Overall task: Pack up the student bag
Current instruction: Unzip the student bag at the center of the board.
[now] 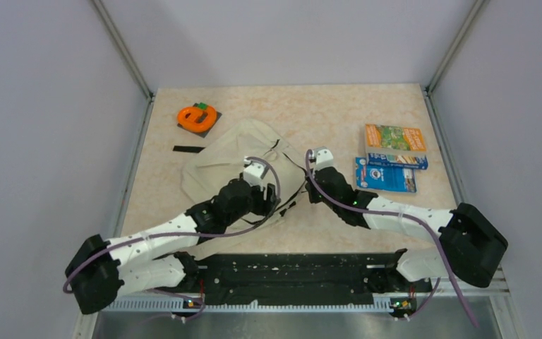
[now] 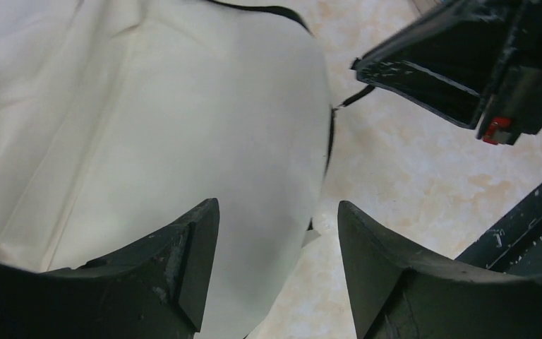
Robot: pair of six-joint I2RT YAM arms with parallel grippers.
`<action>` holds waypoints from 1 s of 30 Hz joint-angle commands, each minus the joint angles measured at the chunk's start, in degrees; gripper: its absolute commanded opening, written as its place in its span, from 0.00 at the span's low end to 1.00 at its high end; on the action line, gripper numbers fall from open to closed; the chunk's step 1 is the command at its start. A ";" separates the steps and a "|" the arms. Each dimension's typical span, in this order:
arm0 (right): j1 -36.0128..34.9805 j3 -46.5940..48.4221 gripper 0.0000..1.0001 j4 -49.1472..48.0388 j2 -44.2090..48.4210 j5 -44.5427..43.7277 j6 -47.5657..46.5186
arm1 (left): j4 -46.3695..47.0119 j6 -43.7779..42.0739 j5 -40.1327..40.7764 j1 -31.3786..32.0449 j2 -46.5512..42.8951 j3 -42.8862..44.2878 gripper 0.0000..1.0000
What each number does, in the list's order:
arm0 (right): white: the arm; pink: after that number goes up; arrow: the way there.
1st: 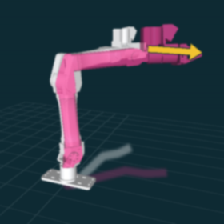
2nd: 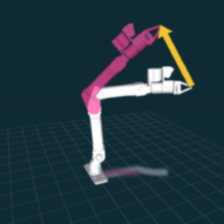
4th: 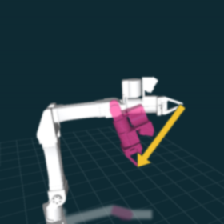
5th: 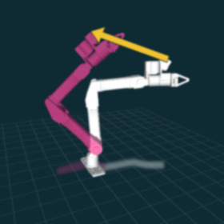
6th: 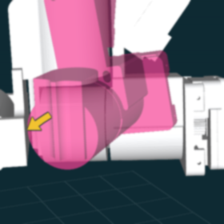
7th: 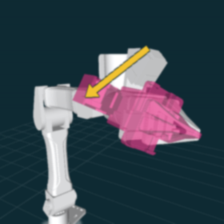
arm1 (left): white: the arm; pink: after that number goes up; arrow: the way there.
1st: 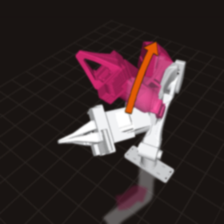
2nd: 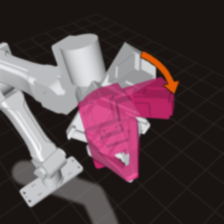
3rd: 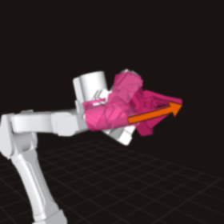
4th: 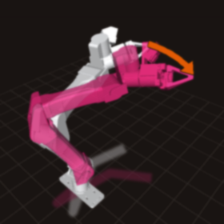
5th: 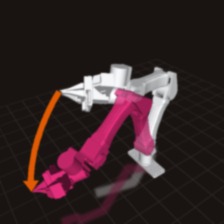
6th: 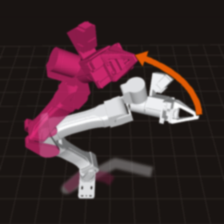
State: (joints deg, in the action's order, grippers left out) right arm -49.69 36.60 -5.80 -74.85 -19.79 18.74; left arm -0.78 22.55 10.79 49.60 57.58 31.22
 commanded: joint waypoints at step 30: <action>5.78 1.96 0.00 -6.92 -4.76 -8.96 -4.57 | 16.13 -7.98 -5.02 7.17 22.98 3.54 0.00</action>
State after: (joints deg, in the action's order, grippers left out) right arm -45.06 34.72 -11.22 -76.84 -20.12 18.26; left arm 17.19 12.53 8.21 55.42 85.17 37.12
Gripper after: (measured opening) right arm 0.008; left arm 0.047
